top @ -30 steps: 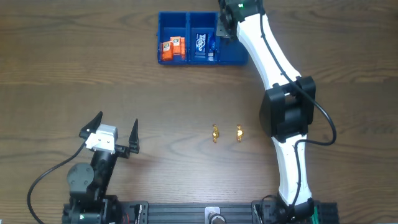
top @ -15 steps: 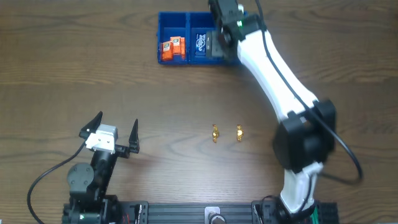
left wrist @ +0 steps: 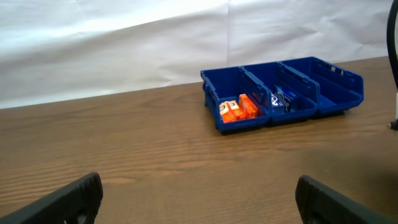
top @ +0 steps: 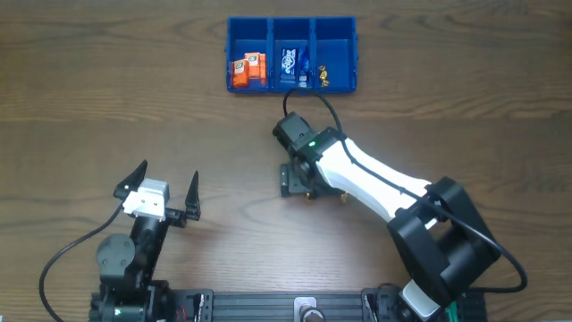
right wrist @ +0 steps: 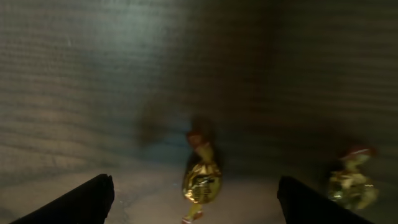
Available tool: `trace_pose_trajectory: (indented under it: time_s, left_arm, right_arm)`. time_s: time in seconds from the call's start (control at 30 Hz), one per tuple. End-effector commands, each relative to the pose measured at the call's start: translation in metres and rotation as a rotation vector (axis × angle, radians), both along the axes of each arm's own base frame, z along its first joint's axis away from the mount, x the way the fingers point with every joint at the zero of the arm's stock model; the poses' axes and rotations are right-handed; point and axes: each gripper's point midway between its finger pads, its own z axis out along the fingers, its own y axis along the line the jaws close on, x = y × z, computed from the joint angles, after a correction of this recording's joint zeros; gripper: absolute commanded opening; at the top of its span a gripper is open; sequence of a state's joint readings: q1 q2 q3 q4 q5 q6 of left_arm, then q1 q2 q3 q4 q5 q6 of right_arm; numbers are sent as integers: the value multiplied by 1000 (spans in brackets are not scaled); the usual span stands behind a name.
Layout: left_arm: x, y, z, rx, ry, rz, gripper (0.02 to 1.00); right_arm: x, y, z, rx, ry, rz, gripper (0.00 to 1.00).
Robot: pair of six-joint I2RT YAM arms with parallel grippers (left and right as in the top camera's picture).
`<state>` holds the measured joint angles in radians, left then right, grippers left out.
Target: Sort Candies Into Trays
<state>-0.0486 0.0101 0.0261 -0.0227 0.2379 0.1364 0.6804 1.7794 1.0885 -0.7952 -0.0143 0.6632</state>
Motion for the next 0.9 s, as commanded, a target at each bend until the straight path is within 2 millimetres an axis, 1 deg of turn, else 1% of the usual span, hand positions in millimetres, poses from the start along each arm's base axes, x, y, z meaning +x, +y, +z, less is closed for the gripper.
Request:
trace_pose_trajectory:
  time_s: [0.03,0.33,0.4,0.43,0.53,0.6,0.67,0.73,0.83,0.9]
  left_arm:
    - [-1,-3,-16,16,41,-22,998]
    - [-1,-3,-16,16,41,-22,998]
    - [-1,-3,-16,16,41,-22,998]
    - [-1,-3,-16,16,41,-22,996]
    - [-1,-3,-16,16,41,-22,998]
    - [-1,-3,-16,16,41,-22,998]
    - [-1,-3,-16,16,41,-22,996]
    - [-1,-3,-16,16,41,-22,996]
    - [-1,-3,-16,16,41,-22,998]
    - [-1,-3,-16,16,41,-22,998]
  right_arm:
    - [-9,-2,-11,-13,31,-41,827]
    - [-7,-6,-26,-53,40,-65,770]
    - [-7,-6,-27,-54,42,-65,730]
    - [-7,-6,-27,-53,41,-65,698]
    - [-7,-6,-27,-53,41,-73,489]
    - [-7,-6,-27,-53,41,-81,310]
    - [-7,-6,-27,-53,41,-80,213]
    - [-7,-5,-27,-54,41,-78,172]
    - [-6,-5,-27,-52,38,-78,152]
    - [-1,-3,-23,-49,16,-78,143]
